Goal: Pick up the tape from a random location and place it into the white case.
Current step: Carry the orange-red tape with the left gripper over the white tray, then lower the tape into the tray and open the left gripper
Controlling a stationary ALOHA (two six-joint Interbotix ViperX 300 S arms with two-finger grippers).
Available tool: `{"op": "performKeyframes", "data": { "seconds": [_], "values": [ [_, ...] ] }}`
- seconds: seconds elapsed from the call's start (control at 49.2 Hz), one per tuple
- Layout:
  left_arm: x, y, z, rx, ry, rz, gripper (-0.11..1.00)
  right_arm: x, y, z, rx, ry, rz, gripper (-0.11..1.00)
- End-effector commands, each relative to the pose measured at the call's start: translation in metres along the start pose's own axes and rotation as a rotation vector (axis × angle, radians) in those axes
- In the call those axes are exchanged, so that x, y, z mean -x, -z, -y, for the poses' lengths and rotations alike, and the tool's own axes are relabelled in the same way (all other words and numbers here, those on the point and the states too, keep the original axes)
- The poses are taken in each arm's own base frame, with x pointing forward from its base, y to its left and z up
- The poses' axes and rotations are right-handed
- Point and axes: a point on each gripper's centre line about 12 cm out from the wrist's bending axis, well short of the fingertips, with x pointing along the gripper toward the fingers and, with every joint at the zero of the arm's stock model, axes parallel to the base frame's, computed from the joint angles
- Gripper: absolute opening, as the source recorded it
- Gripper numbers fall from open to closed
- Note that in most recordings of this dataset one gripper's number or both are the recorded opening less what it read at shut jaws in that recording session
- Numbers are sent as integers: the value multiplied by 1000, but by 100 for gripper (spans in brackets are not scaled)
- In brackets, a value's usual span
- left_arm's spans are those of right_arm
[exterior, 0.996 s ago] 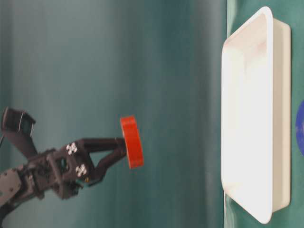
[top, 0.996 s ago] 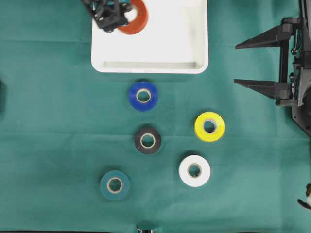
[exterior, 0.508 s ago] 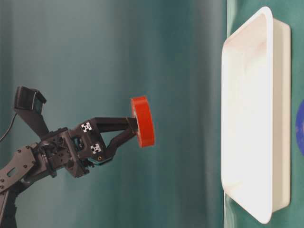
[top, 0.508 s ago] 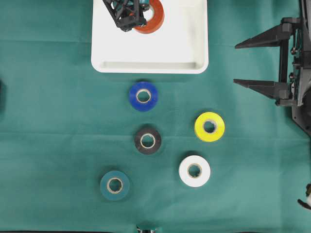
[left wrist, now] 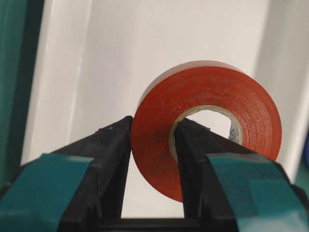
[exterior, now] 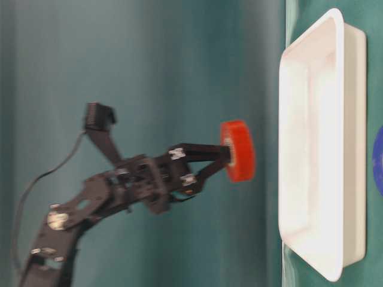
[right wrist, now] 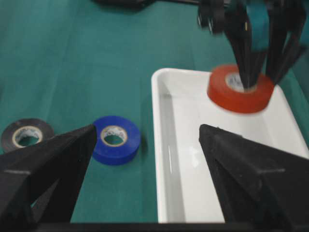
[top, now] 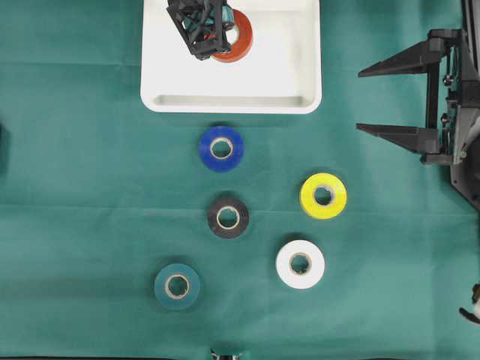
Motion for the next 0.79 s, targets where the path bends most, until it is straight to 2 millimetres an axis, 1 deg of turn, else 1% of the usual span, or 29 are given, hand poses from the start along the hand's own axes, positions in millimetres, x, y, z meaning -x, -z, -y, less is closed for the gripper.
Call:
{"op": "performKeyframes", "data": {
  "seconds": [0.0, 0.244, 0.508, 0.63, 0.772],
  "values": [
    [0, -4, -4, 5, -11, 46, 22, -1, -10, 0, 1, 1, 28, 90],
    [-35, 8, -11, 24, -14, 30, 22, -3, -10, 0, 1, 1, 31, 90],
    [-62, 19, -13, 26, -14, 9, 22, -4, -9, 0, 1, 1, 28, 90],
    [-72, 23, -12, 26, -12, -1, 22, -4, -10, 0, 2, 0, 29, 90],
    [-73, 23, -13, 22, -13, 2, 22, -4, -10, 0, 1, 1, 29, 90]
  ]
}}
